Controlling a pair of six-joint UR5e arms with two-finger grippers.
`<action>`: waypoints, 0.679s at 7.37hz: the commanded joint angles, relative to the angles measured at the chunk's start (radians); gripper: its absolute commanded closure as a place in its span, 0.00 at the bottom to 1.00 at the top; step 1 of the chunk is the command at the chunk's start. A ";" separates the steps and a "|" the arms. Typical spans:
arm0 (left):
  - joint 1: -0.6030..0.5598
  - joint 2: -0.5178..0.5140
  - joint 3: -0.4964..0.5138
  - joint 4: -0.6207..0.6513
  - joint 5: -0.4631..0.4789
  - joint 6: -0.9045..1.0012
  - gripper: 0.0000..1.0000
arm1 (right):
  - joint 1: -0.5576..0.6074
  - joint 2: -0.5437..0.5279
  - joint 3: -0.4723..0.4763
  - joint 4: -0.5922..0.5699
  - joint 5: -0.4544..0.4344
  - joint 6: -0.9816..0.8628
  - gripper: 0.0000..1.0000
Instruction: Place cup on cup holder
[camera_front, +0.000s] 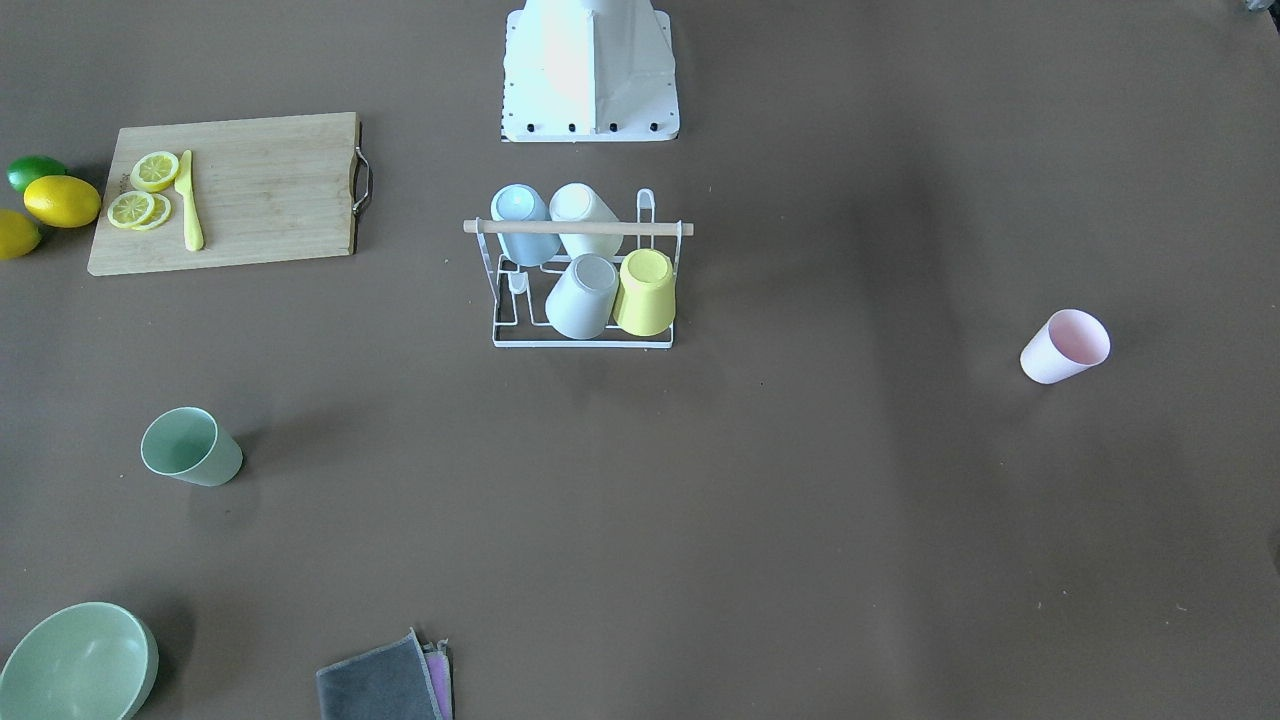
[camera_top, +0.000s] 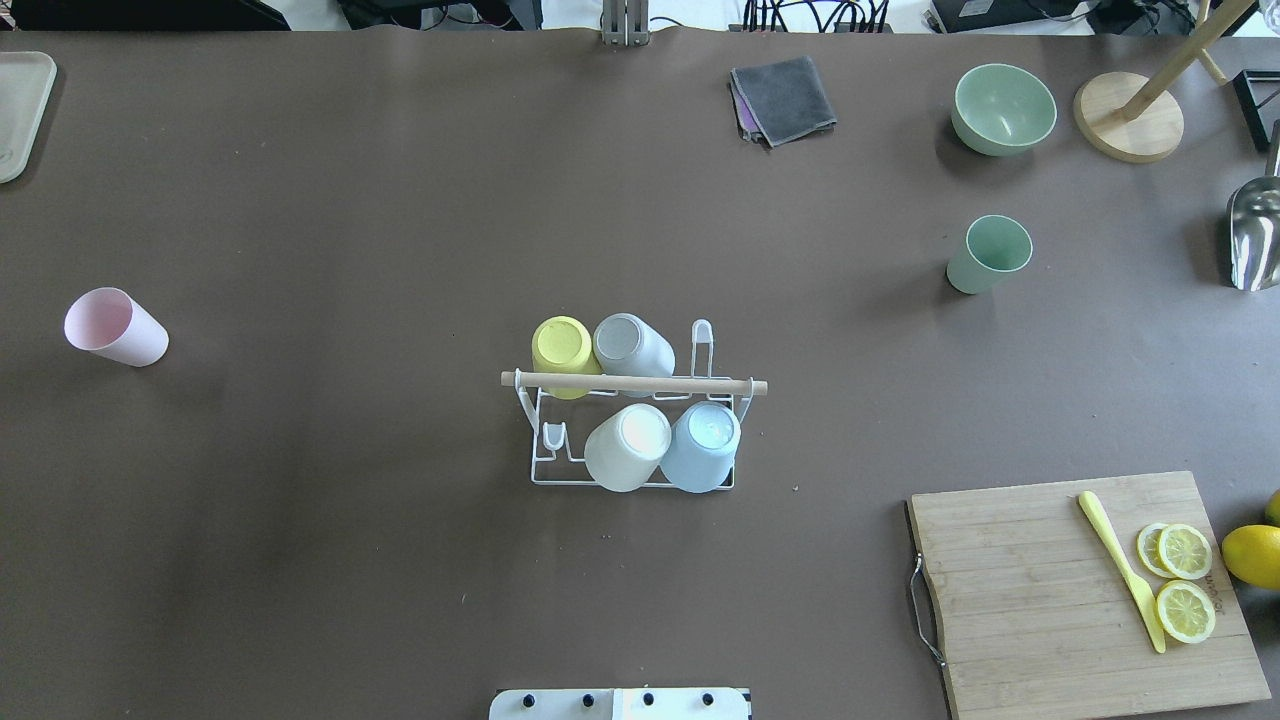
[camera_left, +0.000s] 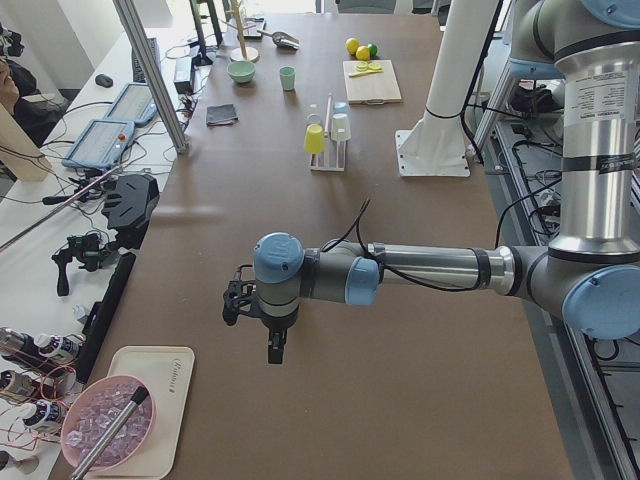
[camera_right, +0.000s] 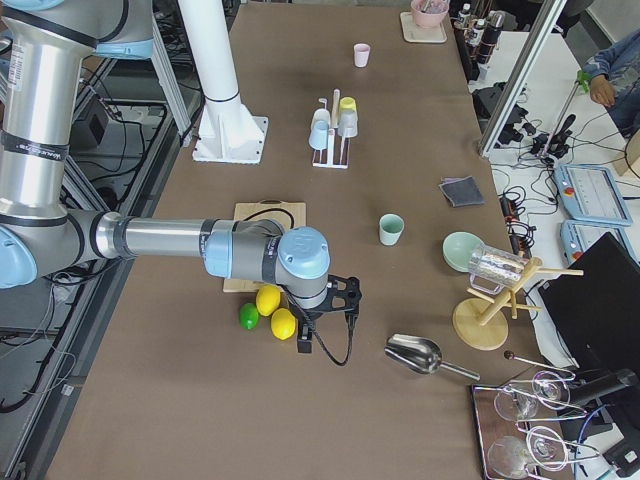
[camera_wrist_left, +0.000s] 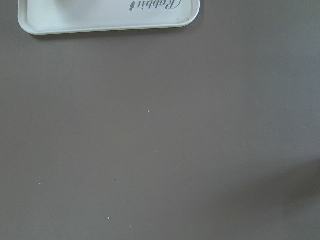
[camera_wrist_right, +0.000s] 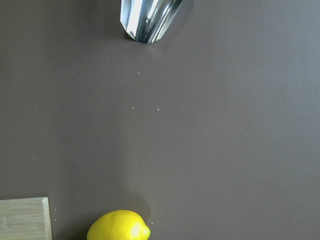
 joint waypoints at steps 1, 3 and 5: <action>0.000 0.000 0.000 0.000 0.000 0.000 0.02 | 0.000 0.002 0.001 -0.004 0.005 -0.012 0.00; 0.000 0.000 0.000 0.000 0.000 0.000 0.02 | 0.000 0.002 0.000 -0.004 0.007 -0.021 0.00; 0.000 0.000 0.000 0.000 0.000 -0.001 0.02 | 0.000 0.000 0.012 0.007 -0.010 -0.031 0.00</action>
